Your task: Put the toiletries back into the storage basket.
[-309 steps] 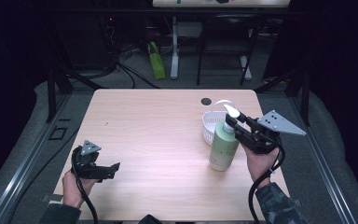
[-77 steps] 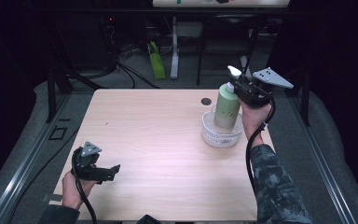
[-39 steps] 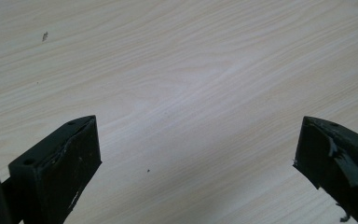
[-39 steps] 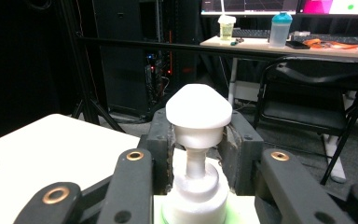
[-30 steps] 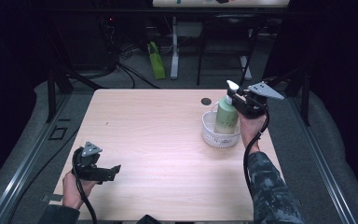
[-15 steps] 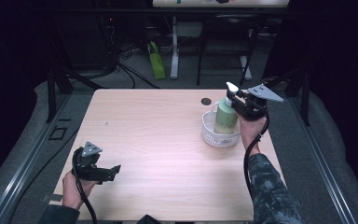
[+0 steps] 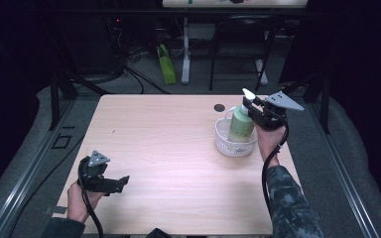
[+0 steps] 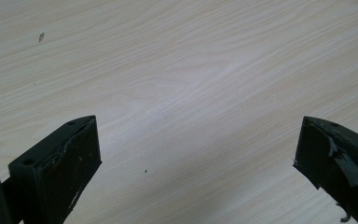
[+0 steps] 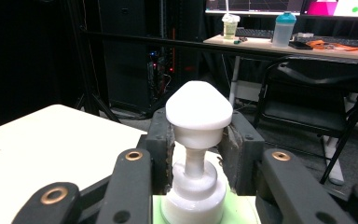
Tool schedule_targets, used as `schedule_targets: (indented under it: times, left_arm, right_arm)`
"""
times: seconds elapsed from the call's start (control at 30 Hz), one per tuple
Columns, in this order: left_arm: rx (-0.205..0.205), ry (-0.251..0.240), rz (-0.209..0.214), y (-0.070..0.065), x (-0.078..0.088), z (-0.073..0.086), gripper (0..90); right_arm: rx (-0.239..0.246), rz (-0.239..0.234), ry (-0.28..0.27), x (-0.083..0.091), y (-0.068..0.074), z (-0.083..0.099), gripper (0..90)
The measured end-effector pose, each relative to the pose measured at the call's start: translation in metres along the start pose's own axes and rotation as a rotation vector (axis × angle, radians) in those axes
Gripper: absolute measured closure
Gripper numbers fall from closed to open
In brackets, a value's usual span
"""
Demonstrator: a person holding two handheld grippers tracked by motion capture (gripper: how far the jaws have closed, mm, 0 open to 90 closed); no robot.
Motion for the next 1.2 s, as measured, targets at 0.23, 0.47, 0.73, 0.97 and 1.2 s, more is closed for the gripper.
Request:
schedule_targets:
  times: [0.23, 0.47, 0.73, 0.97, 1.2]
  left_arm:
    - [0.002, -0.001, 0.002, 0.000, 0.000, 0.000, 0.0]
    - [0.003, -0.003, 0.001, 0.000, 0.000, 0.000, 0.0]
    - [0.002, -0.004, 0.001, 0.000, 0.000, 0.000, 0.0]
    - [0.004, -0.007, 0.001, 0.001, 0.000, -0.001, 0.0]
    - [0.001, -0.005, 0.002, 0.001, 0.000, -0.001, 0.0]
  right_arm:
    - [0.001, -0.001, 0.005, 0.001, -0.001, -0.004, 53.5]
    - [-0.003, 0.020, 0.056, 0.000, -0.001, -0.006, 34.6]
    - [-0.031, 0.011, 0.126, 0.001, 0.001, -0.011, 19.2]
    - [-0.042, 0.005, 0.169, 0.008, 0.002, -0.013, 13.6]
    - [-0.055, -0.025, 0.218, 0.022, -0.001, -0.013, 6.4]
Point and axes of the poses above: each handheld gripper's, and its own axes: x roughly backward along the jaws, z roughly out of its underside, y roughly to its left, the point moved 3 cm from there along -x, roughly forward along the jaws, and after that the axes turned 8 degrees about -y, right-handed, at the moved point
